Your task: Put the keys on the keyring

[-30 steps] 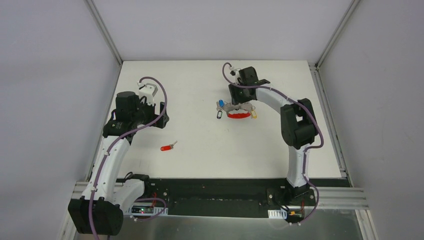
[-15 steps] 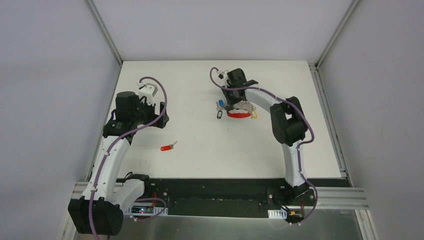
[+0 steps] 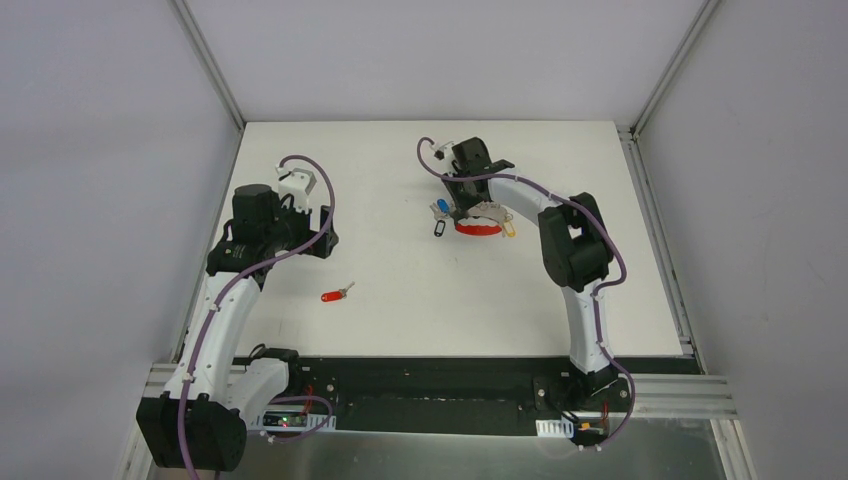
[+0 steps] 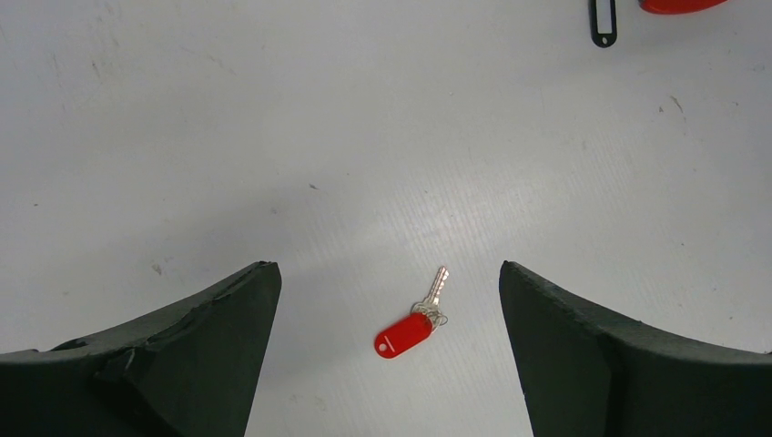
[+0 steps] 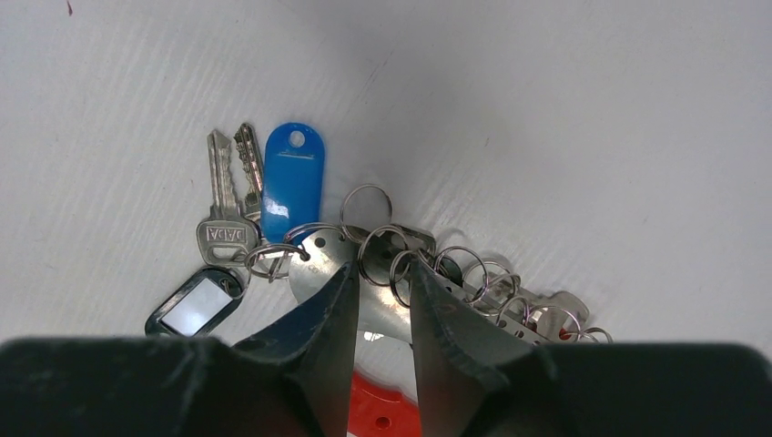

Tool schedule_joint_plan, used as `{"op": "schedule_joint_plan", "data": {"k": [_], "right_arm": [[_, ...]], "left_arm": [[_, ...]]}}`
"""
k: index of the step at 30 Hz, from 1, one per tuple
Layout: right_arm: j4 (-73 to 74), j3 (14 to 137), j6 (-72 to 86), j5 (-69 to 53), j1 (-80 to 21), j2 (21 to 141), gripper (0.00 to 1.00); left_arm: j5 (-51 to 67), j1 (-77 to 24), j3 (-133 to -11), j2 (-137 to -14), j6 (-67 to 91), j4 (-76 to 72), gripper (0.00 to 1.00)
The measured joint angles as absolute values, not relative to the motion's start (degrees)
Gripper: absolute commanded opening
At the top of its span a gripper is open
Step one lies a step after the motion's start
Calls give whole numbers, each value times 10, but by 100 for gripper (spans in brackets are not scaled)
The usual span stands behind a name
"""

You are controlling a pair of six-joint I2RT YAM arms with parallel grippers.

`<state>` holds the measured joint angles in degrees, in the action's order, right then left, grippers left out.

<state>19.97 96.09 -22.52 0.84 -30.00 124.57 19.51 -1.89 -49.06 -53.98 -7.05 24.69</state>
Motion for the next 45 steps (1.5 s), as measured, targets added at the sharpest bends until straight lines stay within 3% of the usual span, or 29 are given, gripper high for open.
{"op": "schedule_joint_plan", "data": {"k": [45], "right_arm": [[202,943,-299,7,-290,1221,23]], "left_arm": [[195,-19,-488,-540,-73,247,93]]}}
